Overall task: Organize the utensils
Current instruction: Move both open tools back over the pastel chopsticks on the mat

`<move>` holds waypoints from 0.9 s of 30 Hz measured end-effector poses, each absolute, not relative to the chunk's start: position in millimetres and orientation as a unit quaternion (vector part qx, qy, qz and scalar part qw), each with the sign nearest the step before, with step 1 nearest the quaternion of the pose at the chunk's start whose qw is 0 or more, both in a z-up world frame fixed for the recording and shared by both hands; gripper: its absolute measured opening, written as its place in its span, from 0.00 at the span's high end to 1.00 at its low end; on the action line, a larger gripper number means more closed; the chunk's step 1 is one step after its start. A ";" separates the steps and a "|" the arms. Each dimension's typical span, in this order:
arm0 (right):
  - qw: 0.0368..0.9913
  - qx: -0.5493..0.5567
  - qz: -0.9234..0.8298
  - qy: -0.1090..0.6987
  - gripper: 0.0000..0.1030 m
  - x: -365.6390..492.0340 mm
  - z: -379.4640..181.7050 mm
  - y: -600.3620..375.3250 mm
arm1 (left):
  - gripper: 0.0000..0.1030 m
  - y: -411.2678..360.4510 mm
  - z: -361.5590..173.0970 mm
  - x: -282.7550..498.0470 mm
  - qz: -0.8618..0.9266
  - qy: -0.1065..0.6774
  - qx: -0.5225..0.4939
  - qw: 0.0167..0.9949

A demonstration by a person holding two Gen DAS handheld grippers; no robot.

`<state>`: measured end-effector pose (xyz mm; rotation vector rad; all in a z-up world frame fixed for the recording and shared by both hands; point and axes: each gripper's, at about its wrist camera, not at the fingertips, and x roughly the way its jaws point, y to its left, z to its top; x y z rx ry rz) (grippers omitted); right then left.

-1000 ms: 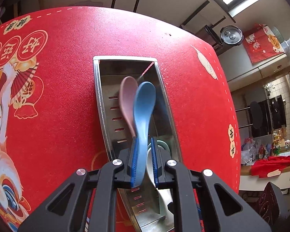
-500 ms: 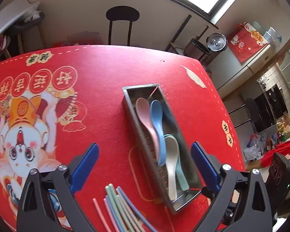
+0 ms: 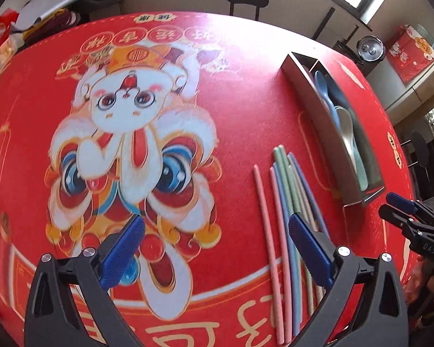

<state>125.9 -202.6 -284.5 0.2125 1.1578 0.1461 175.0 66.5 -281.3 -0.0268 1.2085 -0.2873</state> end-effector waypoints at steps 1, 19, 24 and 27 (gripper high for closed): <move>0.827 0.089 0.074 0.550 0.42 123.7 -287.9 -197.0 | 0.06 66.6 -286.8 170.4 -0.129 0.569 -0.008 0.812; 0.800 -0.030 0.099 0.591 0.38 112.7 -328.8 -126.0 | 0.06 55.7 -318.5 145.1 -0.109 0.576 0.024 0.810; 0.803 -0.037 0.087 0.588 0.31 112.9 -331.4 -123.0 | 0.06 53.0 -319.6 145.5 -0.106 0.575 0.038 0.810; 0.805 -0.033 0.082 0.586 0.28 112.2 -332.4 -124.8 | 0.06 46.2 -321.4 145.0 -0.102 0.576 0.058 0.809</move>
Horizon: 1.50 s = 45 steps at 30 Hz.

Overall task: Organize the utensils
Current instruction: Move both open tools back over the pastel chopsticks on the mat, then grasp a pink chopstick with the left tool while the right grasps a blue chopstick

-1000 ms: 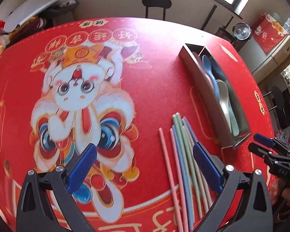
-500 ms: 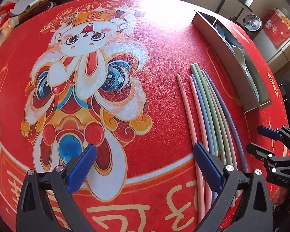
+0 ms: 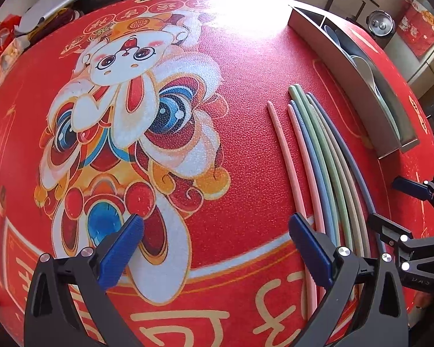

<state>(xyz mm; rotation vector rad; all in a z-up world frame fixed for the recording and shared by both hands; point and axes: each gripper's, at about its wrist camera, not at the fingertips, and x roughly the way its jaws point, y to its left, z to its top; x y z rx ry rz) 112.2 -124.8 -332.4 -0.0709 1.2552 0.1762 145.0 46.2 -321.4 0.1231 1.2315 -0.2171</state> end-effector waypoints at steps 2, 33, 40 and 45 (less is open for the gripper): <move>0.805 -0.027 0.073 0.588 0.22 112.5 -333.6 -126.7 | 0.05 41.3 -323.5 144.0 -0.096 0.577 0.081 0.807; 0.797 -0.038 0.094 0.596 0.45 105.9 -327.4 -127.3 | 0.84 11.1 -307.4 155.7 -0.181 0.618 0.028 0.765; 0.797 -0.026 0.099 0.595 0.64 104.5 -323.6 -134.4 | 0.87 8.3 -316.0 145.9 -0.194 0.614 -0.010 0.765; 0.796 -0.023 0.105 0.595 0.64 104.6 -323.7 -134.1 | 0.88 9.3 -316.9 146.0 -0.187 0.615 -0.019 0.766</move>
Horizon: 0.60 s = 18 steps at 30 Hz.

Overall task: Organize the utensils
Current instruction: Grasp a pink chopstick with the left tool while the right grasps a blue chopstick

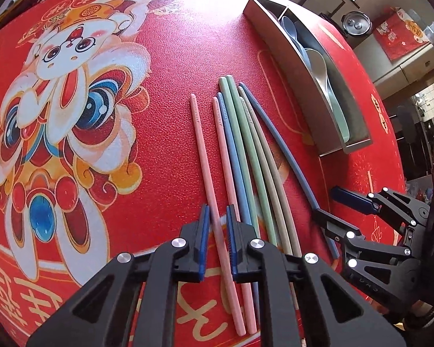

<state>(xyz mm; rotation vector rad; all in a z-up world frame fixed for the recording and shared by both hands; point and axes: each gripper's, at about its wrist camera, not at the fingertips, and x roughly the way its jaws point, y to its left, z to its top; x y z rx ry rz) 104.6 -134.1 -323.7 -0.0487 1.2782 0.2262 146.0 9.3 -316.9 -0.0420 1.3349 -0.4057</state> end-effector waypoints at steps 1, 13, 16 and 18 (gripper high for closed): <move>0.796 -0.023 0.107 0.595 0.64 104.6 -323.5 -133.8 | 0.91 8.3 -316.8 146.8 -0.185 0.614 -0.015 0.767; 0.792 -0.011 0.121 0.598 0.72 105.0 -322.9 -132.4 | 0.91 23.1 -315.0 149.1 -0.144 0.608 0.018 0.781; 0.788 -0.007 0.133 0.601 0.84 107.0 -322.9 -130.0 | 0.91 21.3 -315.7 152.8 -0.143 0.606 0.018 0.782; 0.786 -0.001 0.140 0.603 0.85 109.0 -323.3 -128.0 | 0.91 20.6 -315.6 154.3 -0.143 0.604 0.022 0.784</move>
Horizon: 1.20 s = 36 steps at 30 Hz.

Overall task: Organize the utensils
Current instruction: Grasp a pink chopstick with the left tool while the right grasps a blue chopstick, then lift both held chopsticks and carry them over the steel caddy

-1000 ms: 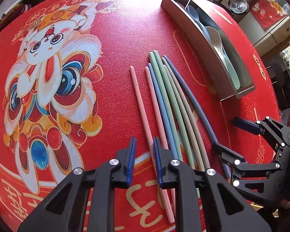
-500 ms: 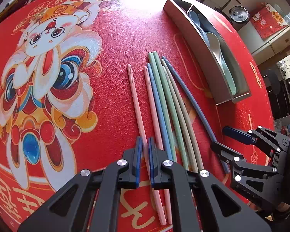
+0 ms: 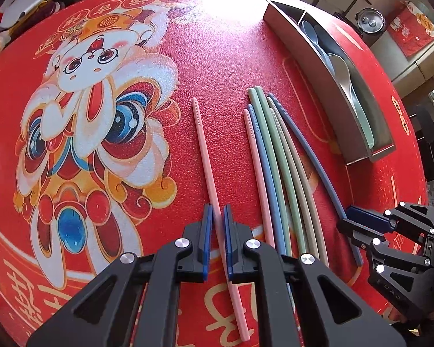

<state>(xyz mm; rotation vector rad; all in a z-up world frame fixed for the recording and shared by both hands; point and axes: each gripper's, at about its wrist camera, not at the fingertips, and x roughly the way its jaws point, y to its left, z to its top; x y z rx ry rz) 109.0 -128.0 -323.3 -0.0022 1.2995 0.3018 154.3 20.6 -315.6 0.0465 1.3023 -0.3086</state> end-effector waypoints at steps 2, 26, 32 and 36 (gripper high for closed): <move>0.785 0.004 0.140 0.603 0.85 111.3 -323.7 -126.8 | 0.91 18.5 -315.4 155.4 -0.143 0.600 0.028 0.787; 0.775 0.031 0.134 0.617 0.93 113.0 -325.9 -133.9 | 0.94 36.2 -315.6 147.7 -0.141 0.587 -0.002 0.797; 0.778 0.027 0.131 0.614 0.93 114.1 -325.7 -132.2 | 0.93 37.7 -315.7 146.0 -0.138 0.585 -0.003 0.799; 0.781 0.020 0.128 0.611 0.93 118.3 -325.6 -128.6 | 0.93 39.9 -315.9 145.3 -0.141 0.582 -0.007 0.801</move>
